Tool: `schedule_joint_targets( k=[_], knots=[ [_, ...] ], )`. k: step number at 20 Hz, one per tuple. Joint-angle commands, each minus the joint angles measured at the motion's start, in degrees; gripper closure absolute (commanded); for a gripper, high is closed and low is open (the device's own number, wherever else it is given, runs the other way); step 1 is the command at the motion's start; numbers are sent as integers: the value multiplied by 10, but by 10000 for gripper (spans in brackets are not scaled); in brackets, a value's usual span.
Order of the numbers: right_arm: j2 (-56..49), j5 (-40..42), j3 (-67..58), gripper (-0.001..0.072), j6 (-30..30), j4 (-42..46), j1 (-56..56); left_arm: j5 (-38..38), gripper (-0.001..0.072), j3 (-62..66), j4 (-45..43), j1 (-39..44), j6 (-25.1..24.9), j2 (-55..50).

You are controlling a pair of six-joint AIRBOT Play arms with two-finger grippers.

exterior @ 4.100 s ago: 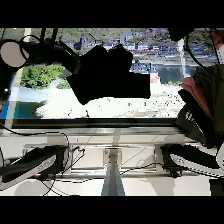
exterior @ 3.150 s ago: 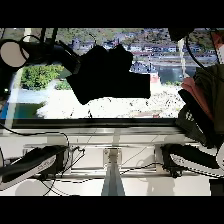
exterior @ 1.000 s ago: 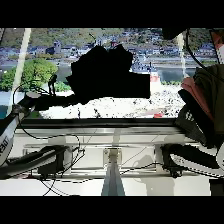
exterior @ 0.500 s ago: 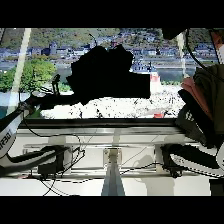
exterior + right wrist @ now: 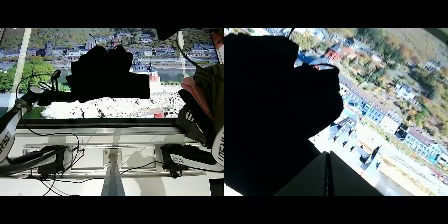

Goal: Fold the clothes and pants, and hang the long-sleeved shirts on hangers.

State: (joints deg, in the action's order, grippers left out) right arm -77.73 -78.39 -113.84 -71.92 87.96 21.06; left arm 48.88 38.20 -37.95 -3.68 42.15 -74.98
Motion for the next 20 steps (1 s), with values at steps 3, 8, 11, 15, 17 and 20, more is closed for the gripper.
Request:
schedule_joint_targets(
  k=[3,8,11,15,17,20],
  knots=[
    [-127,-19,22,694,89,-169,6,32,697,34,-62,0,-2,87],
    [-232,13,113,600,229,-251,99,32,696,33,-71,0,-2,93],
    [-274,92,132,563,304,-249,171,29,697,33,-71,0,-2,62],
    [-309,154,134,426,463,-245,242,26,696,33,-70,0,-2,47],
    [-321,191,134,426,489,-245,264,26,697,34,-68,0,-2,47],
    [-339,220,136,427,489,-237,273,26,696,34,-50,0,-2,47]
  ],
)
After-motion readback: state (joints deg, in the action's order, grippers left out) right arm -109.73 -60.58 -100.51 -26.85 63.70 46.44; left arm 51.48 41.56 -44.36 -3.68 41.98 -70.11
